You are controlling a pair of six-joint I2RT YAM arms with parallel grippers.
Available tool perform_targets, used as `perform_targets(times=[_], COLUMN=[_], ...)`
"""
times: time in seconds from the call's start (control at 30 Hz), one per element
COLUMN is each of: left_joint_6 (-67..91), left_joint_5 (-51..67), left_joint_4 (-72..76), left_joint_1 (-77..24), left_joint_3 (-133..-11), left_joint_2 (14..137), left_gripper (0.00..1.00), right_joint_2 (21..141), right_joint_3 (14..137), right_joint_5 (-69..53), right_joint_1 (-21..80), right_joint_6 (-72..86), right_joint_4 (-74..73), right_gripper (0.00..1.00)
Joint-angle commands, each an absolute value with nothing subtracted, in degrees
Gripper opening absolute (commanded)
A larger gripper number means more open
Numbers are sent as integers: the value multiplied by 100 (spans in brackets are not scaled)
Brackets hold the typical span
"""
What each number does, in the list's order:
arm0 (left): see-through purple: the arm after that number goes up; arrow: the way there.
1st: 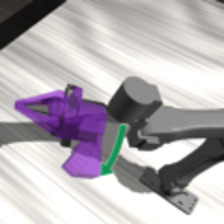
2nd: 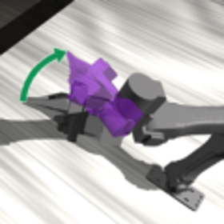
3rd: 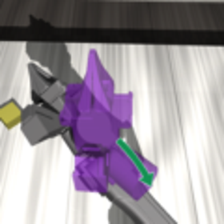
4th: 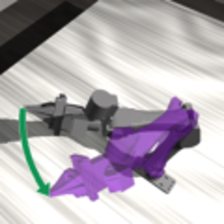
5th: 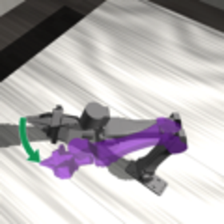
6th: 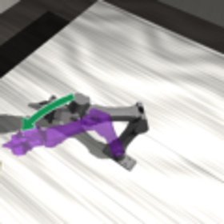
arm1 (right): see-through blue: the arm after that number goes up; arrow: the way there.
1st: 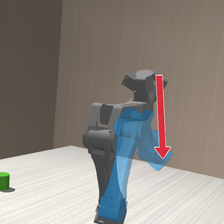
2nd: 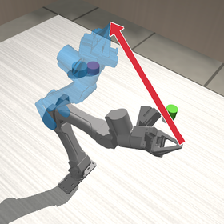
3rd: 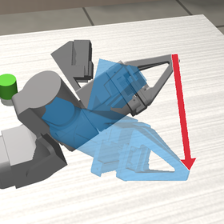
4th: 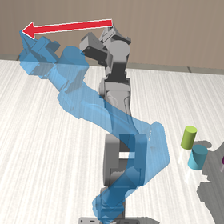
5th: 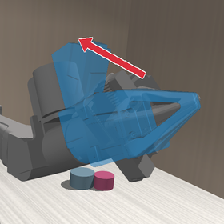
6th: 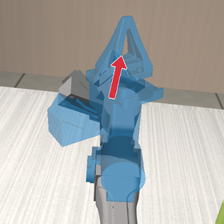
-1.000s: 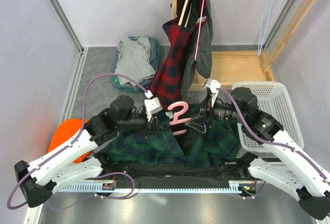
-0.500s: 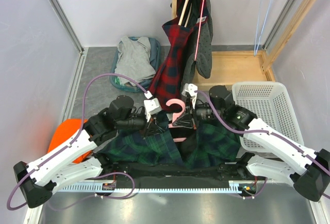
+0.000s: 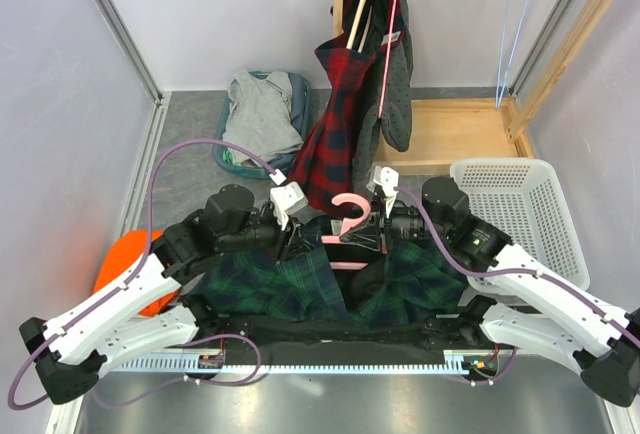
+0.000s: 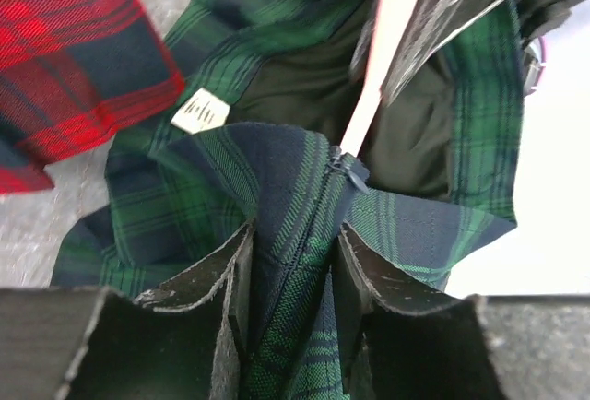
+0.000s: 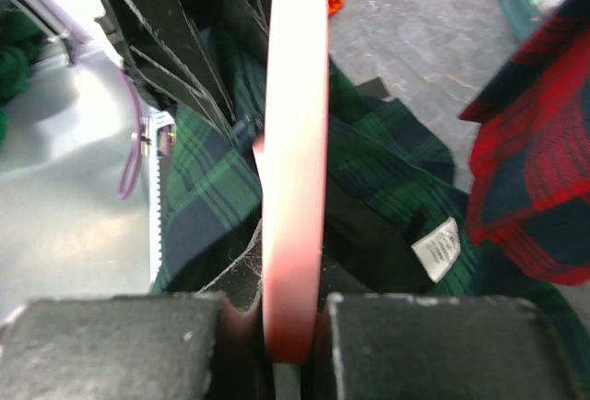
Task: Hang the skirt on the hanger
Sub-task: Hang the skirt on the hanger.
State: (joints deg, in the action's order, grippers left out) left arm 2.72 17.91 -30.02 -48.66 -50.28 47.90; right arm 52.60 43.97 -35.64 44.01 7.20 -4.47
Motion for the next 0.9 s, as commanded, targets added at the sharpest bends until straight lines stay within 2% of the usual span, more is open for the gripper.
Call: perform_targets(times=[0.0,0.1,0.23,0.33,0.37,0.4,0.53,0.57,0.67,0.87], left_joint_6=[650,729,747,660,616,528,238,176,9,-184], left_joint_5=[695,563,369,334,256,194,26,26,18,263], left_joint_4=[-3744,-3911,-3973,-3885,-3867,-3832,-3823,-3806,-3709,-3279], left_joint_1=[-4843,-4843,-4843,-4843,-4843,-4843,-4843,-4843,-4843,-4843], left_joint_3=[-5107,-5010,-5097,-5361,-5457,-5676,-6450,-6599,-7153,-7453], left_joint_2=[4667,4597,4474,4421,4421,4438,4483,4474,4403,4044], left_gripper=[38,35,37,49,59,64,75,82,87,97], right_joint_2=[4887,4711,4544,4544,4561,4579,4658,4667,4684,4807], right_joint_3=[4851,4957,5080,5211,5255,5317,5721,5791,6072,6653], right_joint_5=[-3208,-3112,-3085,-3059,-3050,-2998,-2813,-2752,-2576,-2548], right_joint_1=[4342,4342,4342,4342,4342,4342,4342,4333,4342,4342], right_joint_6=[528,431,431,431,422,422,448,440,457,439], right_joint_4=[-474,-650,-764,-765,-773,-773,-721,-712,-668,-650], right_gripper=[0,0,0,0,0,0,0,0,0,0])
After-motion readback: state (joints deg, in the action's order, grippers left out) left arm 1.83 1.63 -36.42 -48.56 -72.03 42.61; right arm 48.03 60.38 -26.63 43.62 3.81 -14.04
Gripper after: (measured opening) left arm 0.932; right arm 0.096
